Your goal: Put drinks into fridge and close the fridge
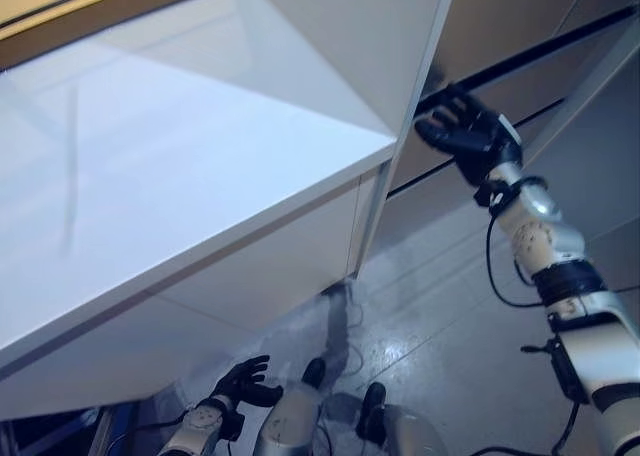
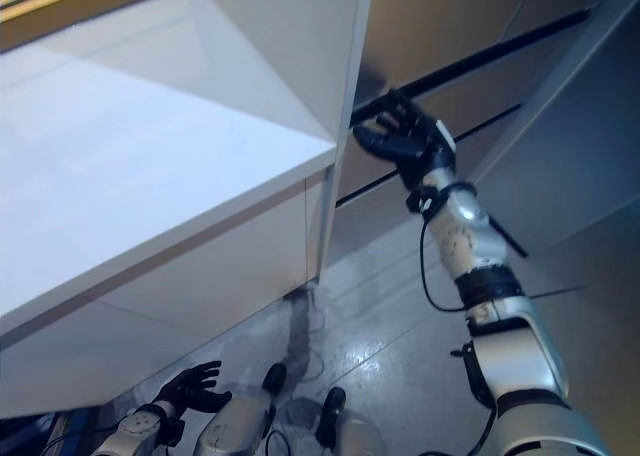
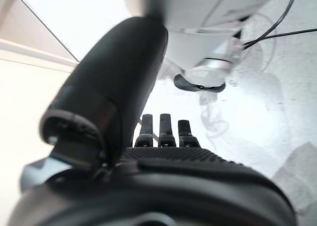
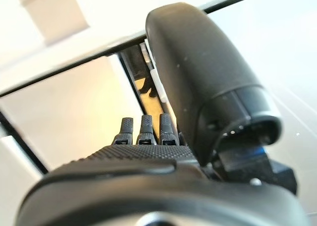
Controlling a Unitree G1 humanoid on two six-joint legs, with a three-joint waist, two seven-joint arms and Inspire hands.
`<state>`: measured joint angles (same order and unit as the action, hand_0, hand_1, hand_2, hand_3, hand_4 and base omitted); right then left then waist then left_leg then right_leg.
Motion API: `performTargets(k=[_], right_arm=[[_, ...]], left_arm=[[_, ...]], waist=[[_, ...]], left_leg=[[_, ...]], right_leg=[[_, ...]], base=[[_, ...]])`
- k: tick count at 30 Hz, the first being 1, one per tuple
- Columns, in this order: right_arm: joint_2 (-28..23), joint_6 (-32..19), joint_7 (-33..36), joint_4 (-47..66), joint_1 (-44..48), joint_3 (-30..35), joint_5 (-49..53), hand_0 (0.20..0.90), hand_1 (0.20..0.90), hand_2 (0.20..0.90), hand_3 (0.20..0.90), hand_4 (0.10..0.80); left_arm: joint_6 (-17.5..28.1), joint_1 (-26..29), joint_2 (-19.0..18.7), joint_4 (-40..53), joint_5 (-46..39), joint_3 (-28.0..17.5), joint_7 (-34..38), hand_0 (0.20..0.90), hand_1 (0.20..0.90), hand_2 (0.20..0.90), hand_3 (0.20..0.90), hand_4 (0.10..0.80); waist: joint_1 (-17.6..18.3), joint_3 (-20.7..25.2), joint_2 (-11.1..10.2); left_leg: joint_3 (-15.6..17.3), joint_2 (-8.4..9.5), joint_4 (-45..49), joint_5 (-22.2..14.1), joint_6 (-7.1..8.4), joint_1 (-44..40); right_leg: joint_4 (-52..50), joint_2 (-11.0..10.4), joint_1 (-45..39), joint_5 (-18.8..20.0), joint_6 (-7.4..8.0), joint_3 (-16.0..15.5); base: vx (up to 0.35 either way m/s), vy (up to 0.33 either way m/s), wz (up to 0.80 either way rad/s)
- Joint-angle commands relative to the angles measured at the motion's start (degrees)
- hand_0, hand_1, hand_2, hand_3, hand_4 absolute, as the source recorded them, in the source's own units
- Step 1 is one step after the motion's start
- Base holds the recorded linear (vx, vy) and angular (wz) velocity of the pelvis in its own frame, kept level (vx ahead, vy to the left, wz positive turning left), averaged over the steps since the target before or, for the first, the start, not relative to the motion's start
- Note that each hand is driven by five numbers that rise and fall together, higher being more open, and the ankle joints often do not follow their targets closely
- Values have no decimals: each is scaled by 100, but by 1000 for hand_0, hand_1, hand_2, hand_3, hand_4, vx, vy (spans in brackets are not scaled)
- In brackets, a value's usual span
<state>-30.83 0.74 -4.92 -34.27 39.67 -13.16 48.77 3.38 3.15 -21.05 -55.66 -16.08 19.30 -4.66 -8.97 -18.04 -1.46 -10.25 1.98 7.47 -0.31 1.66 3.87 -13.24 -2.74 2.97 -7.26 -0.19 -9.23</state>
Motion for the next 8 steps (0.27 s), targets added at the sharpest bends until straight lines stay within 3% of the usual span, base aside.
performTargets(k=[1,8], right_arm=[[120,-169,-100,548,-881,80,-551,900,900,900,900,800],[655,-80,-538,137,-2721,154,-1338,900,900,900,900,800]], left_arm=[[114,-167,59,-9,-296,-125,-182,900,900,900,900,800],[134,-364,218,-261,-209,-423,-302,900,900,900,900,800]], waist=[[340,684,-159],[621,1067,-114]], left_leg=[[596,135,-310,-117,-418,-280],[816,13,-943,111,-311,-641]], right_leg=[[966,-164,-243,959,274,597],[1374,26,-497,999,255,629]], base=[[-1,-73,-21],[-22,-57,-15]])
